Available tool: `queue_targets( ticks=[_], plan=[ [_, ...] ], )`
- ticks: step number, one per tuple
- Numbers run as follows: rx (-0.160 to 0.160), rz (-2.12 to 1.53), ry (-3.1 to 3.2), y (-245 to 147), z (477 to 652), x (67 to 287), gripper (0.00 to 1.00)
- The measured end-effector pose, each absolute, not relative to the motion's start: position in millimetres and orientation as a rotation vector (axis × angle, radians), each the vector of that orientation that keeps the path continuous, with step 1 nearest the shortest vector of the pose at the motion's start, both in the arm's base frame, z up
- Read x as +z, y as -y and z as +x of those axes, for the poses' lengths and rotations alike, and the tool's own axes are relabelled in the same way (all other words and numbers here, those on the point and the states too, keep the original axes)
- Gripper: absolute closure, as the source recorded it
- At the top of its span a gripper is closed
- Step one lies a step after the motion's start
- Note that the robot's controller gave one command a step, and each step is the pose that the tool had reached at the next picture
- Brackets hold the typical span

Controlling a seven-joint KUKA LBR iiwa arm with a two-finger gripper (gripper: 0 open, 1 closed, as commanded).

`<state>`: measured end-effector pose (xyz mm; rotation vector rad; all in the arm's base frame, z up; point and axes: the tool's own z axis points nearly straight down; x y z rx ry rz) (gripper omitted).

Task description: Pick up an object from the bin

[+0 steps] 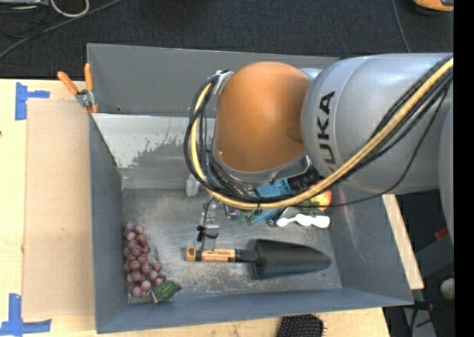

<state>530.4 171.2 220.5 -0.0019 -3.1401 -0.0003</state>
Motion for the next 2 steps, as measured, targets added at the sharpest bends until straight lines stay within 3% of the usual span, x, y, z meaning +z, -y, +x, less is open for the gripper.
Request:
queue_targets(
  ticks=[1, 2],
  plan=[
    [0.0, 0.052, 3.137, -95, 510.8, 177, 0.0],
    [-0.005, 0.335, 3.127, -79, 524.1, 130, 0.0]
  ],
)
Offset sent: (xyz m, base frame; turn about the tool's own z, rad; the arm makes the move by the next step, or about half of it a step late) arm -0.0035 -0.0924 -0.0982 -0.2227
